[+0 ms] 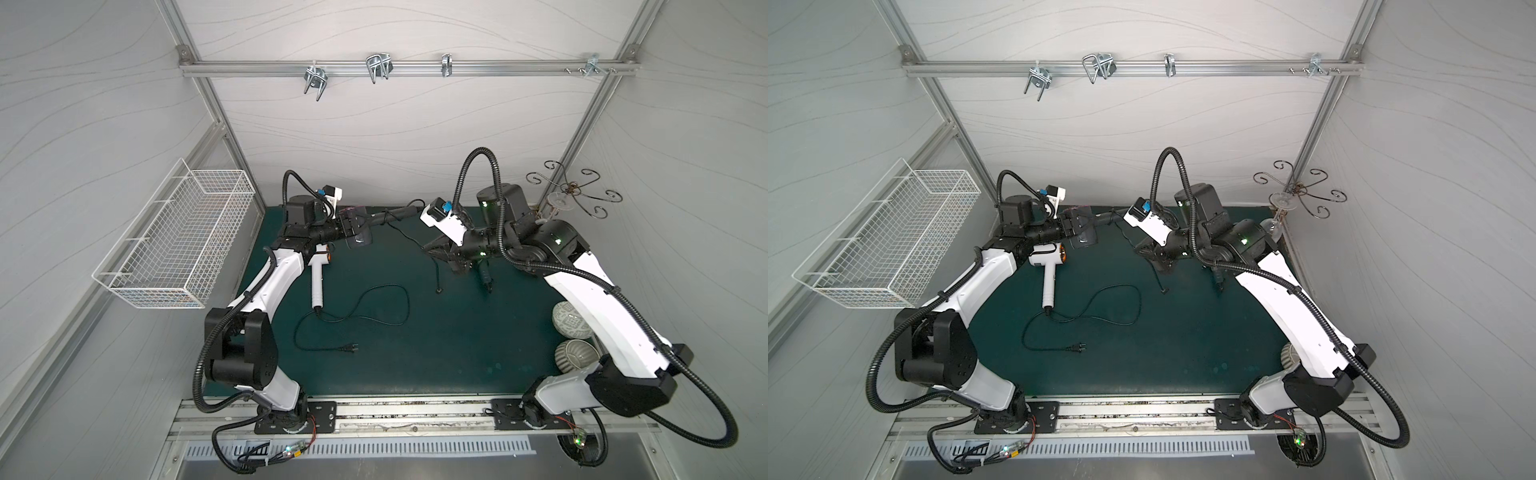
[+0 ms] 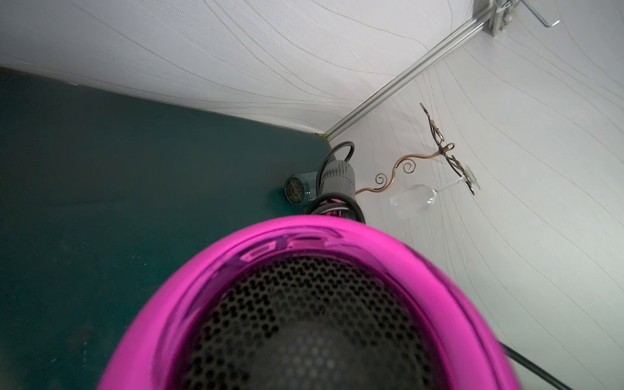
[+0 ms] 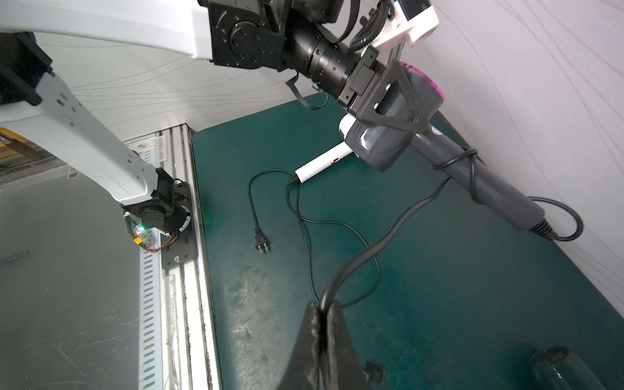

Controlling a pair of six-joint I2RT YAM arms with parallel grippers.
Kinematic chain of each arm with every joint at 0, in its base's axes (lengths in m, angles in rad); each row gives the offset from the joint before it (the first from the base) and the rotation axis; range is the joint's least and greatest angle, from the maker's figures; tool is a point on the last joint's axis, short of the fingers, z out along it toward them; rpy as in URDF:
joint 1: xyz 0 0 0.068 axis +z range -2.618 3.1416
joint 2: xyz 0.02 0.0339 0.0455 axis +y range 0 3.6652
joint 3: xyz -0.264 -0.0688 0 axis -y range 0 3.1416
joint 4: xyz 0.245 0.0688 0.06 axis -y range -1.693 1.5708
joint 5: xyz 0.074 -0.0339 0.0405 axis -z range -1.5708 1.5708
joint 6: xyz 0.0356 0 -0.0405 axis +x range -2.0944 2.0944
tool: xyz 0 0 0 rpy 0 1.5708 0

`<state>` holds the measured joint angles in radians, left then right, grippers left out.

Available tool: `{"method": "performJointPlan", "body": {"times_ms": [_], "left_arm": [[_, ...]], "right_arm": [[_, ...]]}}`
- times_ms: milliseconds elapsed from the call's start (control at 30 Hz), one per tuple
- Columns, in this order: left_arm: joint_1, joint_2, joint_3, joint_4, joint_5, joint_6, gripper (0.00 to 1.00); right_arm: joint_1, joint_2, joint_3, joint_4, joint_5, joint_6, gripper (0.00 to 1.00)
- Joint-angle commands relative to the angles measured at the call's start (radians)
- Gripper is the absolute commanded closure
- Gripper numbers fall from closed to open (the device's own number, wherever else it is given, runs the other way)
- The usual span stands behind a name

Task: Wrap the cord around the hair dryer
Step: Wrap the power cord around the hair dryer.

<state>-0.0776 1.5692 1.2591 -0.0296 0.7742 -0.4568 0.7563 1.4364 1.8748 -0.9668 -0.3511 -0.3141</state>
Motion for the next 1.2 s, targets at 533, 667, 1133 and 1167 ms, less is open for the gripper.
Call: {"method": "performJointPlan", "body": {"times_ms": [533, 667, 1133, 1167], "left_arm": [[-0.127, -0.171, -0.1, -0.263, -0.191, 0.226, 1.0], [-0.178, -0.203, -0.101, -0.36, -0.087, 0.283, 1.0], [-0.338, -0.217, 0.057, -0.517, 0.239, 0.37, 1.0], [-0.339, -0.222, 0.073, -0.513, 0.256, 0.365, 1.0]], "right_arm": [[-0.161, 0.134, 0.348, -0.133, 0.182, -0.293, 1.0], [-0.214, 0.191, 0.382, -0.08, 0.192, -0.324, 1.0], [-0.34, 0.348, 0.268, 0.001, -0.054, -0.265, 1.0], [-0.343, 0.346, 0.239, 0.004, -0.077, -0.261, 1.0]]}}
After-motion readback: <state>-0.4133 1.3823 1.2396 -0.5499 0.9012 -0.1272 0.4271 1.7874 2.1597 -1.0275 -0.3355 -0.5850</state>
